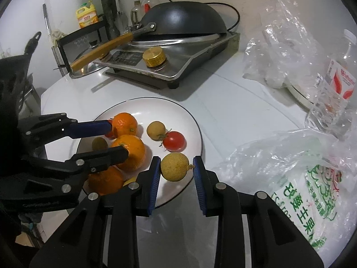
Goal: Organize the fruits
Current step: 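Open the left gripper to set the orange down while the right gripper releases the yellow fruit onto the plate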
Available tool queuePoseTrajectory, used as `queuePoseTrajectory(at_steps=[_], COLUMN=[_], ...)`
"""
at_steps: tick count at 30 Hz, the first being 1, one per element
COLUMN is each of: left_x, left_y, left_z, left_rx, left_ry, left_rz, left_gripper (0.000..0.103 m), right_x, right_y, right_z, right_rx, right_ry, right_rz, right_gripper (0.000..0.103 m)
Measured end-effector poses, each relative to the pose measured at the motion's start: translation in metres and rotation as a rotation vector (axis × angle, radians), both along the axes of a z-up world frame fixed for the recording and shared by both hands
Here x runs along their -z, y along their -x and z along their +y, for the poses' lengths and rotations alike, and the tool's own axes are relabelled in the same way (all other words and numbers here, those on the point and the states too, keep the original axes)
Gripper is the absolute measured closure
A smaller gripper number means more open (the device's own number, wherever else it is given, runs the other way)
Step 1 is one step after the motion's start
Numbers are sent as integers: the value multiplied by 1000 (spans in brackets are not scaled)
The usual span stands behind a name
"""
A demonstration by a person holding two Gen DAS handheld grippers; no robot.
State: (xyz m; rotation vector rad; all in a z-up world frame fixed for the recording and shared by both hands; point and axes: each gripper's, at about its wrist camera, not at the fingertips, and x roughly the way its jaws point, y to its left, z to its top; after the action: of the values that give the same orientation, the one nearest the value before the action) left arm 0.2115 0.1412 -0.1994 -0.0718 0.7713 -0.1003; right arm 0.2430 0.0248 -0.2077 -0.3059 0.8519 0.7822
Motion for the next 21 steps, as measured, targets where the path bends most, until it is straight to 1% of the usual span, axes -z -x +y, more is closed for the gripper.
queuePoseTrajectory(at_steps=[4, 9, 17, 21], left_x=[-6, -8, -12, -17], left_y=[5, 12, 20, 24], left_z=[7, 13, 17, 16], left_rx=[-27, -49, -103, -113], left_ry=[0, -5, -6, -7], left_rz=[-23, -28, -40, -53], left_gripper=[55, 54, 52, 51], right_x=[5, 10, 10, 6], right_y=[-1, -4, -5, -2], right_z=[8, 14, 15, 13], right_rx=[-11, -15, -14, -10], right_ry=[4, 12, 8, 1], right_rz=[11, 28, 35, 24], right_gripper=[72, 72, 72, 71])
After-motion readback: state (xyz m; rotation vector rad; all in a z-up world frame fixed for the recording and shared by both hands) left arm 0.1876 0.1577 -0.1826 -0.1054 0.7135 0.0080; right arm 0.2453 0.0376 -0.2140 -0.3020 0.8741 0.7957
